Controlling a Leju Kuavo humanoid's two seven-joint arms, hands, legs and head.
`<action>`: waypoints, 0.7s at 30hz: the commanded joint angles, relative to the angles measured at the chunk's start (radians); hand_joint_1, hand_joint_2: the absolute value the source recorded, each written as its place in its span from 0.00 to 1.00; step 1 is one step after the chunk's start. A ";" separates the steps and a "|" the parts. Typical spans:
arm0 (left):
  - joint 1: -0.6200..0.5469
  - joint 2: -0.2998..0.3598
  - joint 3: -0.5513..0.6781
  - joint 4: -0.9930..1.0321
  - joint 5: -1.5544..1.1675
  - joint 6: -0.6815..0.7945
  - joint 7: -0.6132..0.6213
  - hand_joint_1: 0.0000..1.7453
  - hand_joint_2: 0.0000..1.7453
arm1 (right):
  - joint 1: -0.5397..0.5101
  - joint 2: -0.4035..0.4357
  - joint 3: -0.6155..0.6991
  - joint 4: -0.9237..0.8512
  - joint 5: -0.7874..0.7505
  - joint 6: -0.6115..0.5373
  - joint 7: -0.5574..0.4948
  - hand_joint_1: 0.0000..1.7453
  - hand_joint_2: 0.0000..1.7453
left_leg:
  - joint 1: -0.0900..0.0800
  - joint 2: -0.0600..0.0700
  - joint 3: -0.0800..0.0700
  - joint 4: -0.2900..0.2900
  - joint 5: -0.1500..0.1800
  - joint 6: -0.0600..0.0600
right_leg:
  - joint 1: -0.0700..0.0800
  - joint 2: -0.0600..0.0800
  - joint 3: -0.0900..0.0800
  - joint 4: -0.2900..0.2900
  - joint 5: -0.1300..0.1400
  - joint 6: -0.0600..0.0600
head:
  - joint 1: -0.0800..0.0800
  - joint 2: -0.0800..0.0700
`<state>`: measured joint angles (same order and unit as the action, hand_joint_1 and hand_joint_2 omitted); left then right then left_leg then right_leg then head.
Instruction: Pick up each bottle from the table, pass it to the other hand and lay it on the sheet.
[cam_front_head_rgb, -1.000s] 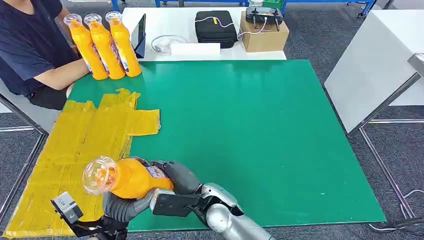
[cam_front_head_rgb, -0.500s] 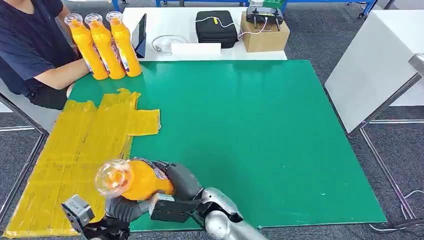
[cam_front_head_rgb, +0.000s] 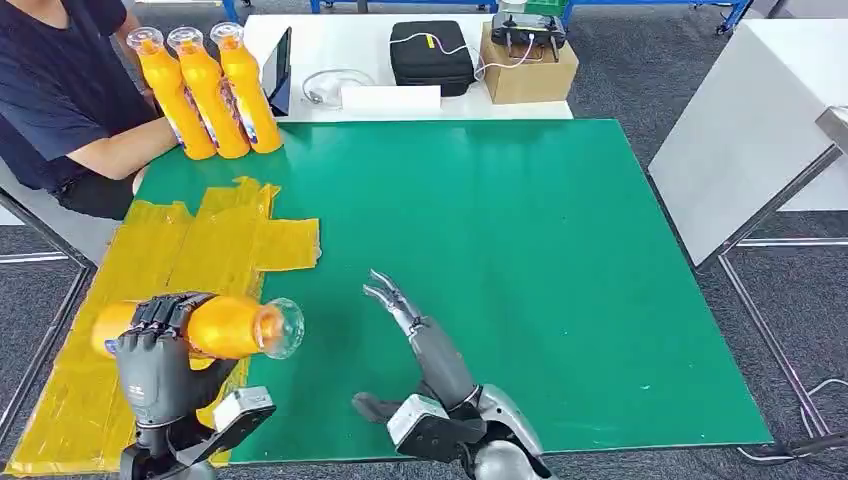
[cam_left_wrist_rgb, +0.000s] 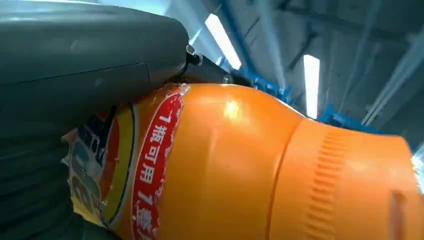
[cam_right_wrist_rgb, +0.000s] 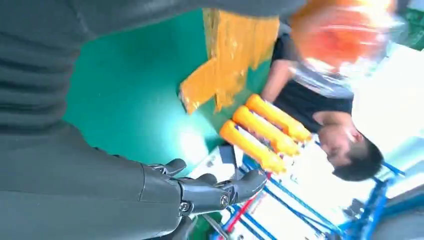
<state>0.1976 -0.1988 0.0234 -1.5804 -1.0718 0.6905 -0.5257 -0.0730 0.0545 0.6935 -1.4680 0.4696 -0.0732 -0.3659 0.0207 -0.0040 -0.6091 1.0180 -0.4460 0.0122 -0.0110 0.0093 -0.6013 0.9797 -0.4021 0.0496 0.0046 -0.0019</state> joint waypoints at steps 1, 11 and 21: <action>-0.080 -0.045 0.338 0.271 -0.346 0.008 0.039 1.00 1.00 | -0.015 -0.086 -0.013 -0.058 -0.025 0.003 -0.029 0.00 0.00 | -0.001 0.001 0.005 -0.002 -0.001 0.001 | 0.000 -0.001 0.005 -0.002 -0.001 -0.002 | 0.000 0.000; -0.102 0.079 0.214 0.491 -0.495 0.008 0.236 1.00 1.00 | -0.045 -0.086 -0.009 -0.035 -0.044 0.012 -0.027 0.00 0.00 | -0.001 0.001 0.005 -0.002 -0.001 0.001 | -0.001 -0.001 0.004 -0.001 -0.001 -0.002 | 0.000 0.000; -0.118 0.137 0.095 0.574 -0.328 -0.048 0.229 0.00 0.00 | -0.059 -0.075 -0.009 -0.013 -0.046 0.026 -0.019 0.00 0.00 | -0.001 0.000 0.005 -0.002 -0.001 0.000 | 0.000 -0.002 0.005 0.000 -0.002 -0.003 | 0.001 0.000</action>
<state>0.1164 -0.1289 0.2194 -1.1251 -1.5234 0.6913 -0.2804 -0.0957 -0.0134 0.6859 -1.5213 0.4242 -0.0573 -0.3922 0.0207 -0.0043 -0.6097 1.0180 -0.4460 0.0122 -0.0111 0.0090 -0.6013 0.9798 -0.4022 0.0496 0.0053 -0.0019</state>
